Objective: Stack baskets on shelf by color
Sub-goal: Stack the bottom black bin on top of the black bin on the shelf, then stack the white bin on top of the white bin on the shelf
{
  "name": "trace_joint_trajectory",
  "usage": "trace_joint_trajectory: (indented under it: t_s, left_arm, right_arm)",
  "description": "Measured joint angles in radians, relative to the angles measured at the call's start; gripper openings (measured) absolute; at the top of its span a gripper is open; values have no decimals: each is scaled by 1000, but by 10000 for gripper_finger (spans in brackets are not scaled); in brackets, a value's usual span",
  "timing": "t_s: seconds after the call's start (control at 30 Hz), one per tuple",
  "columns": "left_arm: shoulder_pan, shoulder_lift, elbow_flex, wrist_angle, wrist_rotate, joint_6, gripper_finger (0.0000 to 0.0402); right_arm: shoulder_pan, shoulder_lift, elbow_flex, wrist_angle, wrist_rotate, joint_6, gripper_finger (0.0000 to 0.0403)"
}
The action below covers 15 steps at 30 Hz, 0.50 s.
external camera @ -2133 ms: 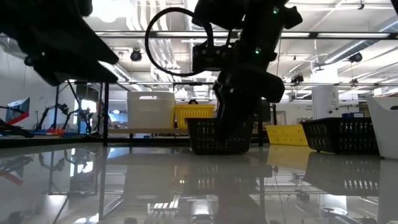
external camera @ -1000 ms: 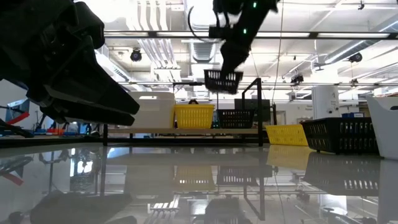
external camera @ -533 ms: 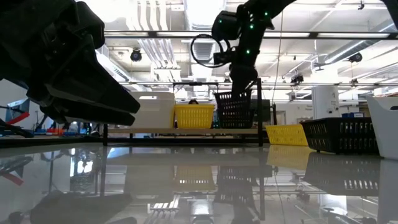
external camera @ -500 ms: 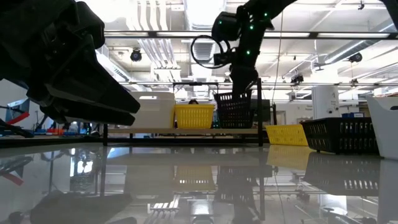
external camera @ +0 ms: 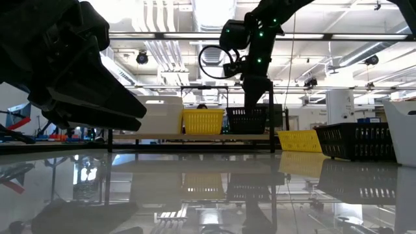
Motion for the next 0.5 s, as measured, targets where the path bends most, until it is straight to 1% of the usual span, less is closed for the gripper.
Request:
trace_joint_trajectory:
  t_s: [0.1, 0.2, 0.33, 0.5]
  left_arm:
    - [0, 0, 0, -1, 0, 0, 212]
    - [0, 0, 0, -1, 0, 0, 212]
    - [0, 0, 0, -3, 0, 0, 212]
    - [0, 0, 0, -3, 0, 0, 212]
  right_arm:
    - [1, -8, 21, -32, 0, 3, 129]
    - [13, -22, 70, -100, 0, 85, 143]
    - [90, -79, 82, -145, -8, 147, 133]
    - [267, -177, 22, -161, -58, 248, 101]
